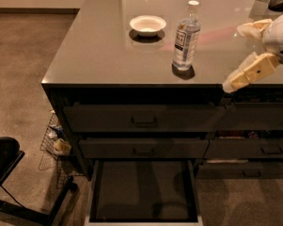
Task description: Place blue plastic bottle into bottom drawer
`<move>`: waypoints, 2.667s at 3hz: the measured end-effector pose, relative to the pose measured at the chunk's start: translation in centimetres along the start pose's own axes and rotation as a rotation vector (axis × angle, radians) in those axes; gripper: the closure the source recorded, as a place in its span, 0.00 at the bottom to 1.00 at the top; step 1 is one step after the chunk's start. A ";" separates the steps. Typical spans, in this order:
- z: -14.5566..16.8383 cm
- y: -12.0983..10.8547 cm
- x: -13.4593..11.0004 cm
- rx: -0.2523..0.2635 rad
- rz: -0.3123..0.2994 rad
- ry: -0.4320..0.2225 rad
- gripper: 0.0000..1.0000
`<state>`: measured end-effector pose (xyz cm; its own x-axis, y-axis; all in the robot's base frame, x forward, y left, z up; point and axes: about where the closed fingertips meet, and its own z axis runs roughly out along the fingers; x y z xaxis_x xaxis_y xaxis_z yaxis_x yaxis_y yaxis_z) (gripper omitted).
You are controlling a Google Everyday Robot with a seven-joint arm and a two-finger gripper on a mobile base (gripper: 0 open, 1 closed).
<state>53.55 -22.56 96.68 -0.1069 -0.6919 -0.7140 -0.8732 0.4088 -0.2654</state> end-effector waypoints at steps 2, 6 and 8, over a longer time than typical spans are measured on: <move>0.5 -0.2 -0.3 -0.001 0.008 -0.029 0.00; 6.8 -14.1 3.3 0.278 0.264 -0.577 0.00; 9.6 -17.1 0.8 0.201 0.318 -0.669 0.00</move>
Offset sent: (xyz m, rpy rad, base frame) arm 0.0055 0.0039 0.0003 0.0346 -0.0081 0.0027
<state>72.95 -24.39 94.44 0.0276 -0.0414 -0.9988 -0.7386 0.6724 -0.0483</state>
